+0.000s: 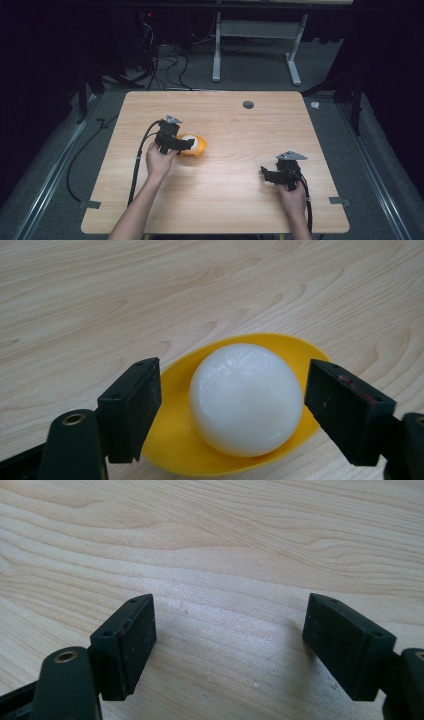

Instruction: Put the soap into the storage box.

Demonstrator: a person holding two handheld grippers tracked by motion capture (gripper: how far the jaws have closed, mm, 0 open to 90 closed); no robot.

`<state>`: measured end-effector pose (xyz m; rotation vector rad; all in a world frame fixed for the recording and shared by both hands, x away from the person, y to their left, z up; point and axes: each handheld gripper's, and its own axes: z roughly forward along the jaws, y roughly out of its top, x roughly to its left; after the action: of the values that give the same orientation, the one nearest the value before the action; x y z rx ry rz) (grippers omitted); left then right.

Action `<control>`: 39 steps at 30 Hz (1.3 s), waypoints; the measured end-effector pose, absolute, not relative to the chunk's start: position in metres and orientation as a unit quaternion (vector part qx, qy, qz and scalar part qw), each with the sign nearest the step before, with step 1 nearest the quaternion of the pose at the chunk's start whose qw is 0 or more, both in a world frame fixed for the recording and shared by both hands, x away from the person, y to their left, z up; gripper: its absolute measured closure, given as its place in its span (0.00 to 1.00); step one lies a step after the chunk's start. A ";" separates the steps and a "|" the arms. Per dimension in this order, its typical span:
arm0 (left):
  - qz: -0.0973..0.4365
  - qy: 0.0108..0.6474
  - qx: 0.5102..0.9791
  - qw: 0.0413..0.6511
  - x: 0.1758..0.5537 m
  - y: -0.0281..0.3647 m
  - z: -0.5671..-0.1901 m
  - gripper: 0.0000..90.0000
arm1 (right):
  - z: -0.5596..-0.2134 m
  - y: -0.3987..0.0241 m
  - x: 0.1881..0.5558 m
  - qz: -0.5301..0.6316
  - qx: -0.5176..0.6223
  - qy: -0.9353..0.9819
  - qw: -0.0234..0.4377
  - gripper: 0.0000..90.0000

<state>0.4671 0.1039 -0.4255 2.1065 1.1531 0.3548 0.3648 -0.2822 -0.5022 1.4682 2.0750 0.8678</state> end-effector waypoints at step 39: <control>0.156 0.456 0.792 0.374 0.436 0.133 -0.431 0.25 | -0.502 -0.282 0.365 0.313 0.532 0.754 0.227 0.25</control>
<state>0.4359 0.1329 -0.4306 2.0280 1.1686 0.4002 0.3648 -0.2817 -0.5022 1.4653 2.0767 0.8630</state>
